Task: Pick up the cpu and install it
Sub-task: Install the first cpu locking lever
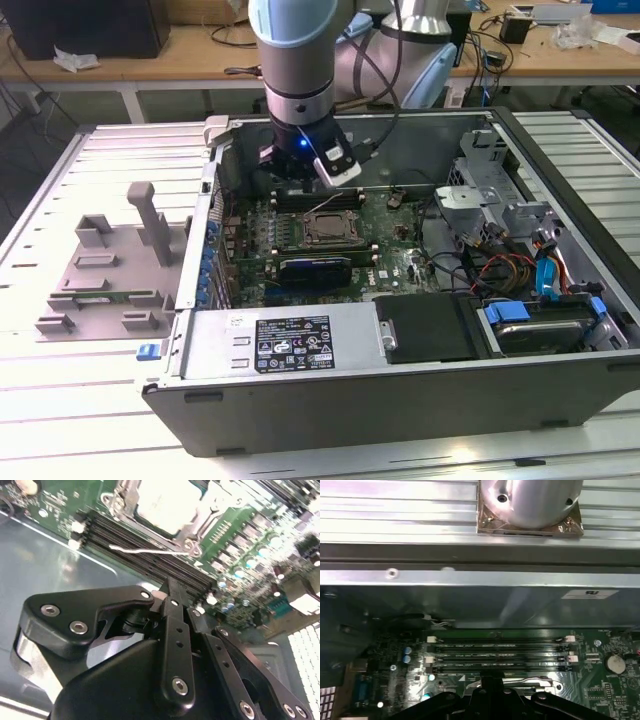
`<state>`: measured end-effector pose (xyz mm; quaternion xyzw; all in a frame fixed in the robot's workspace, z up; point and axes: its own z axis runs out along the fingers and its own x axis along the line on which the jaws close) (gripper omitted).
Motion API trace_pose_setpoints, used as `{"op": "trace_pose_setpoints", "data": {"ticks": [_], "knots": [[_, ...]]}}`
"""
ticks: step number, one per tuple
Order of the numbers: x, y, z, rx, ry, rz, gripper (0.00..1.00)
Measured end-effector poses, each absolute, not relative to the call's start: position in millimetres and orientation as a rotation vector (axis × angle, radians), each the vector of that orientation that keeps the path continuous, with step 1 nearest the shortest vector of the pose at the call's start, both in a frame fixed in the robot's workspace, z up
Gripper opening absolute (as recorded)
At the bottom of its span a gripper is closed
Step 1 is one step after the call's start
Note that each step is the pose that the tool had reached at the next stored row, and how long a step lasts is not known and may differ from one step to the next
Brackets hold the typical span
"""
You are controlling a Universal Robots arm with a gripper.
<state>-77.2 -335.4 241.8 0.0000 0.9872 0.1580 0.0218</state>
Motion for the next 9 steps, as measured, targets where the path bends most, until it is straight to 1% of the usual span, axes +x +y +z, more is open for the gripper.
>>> {"op": "trace_pose_setpoints", "data": {"ticks": [5,6,7,9], "knots": [[-77.2,-335.3,241.5,0.002,3.060,0.483,0.11],[-77.2,-335.4,241.6,0.014,3.063,0.450,0.11],[-77.2,-335.4,241.5,0.025,3.065,0.431,0.11],[-77.3,-335.4,240.1,0.065,3.062,0.417,0.11]]}}
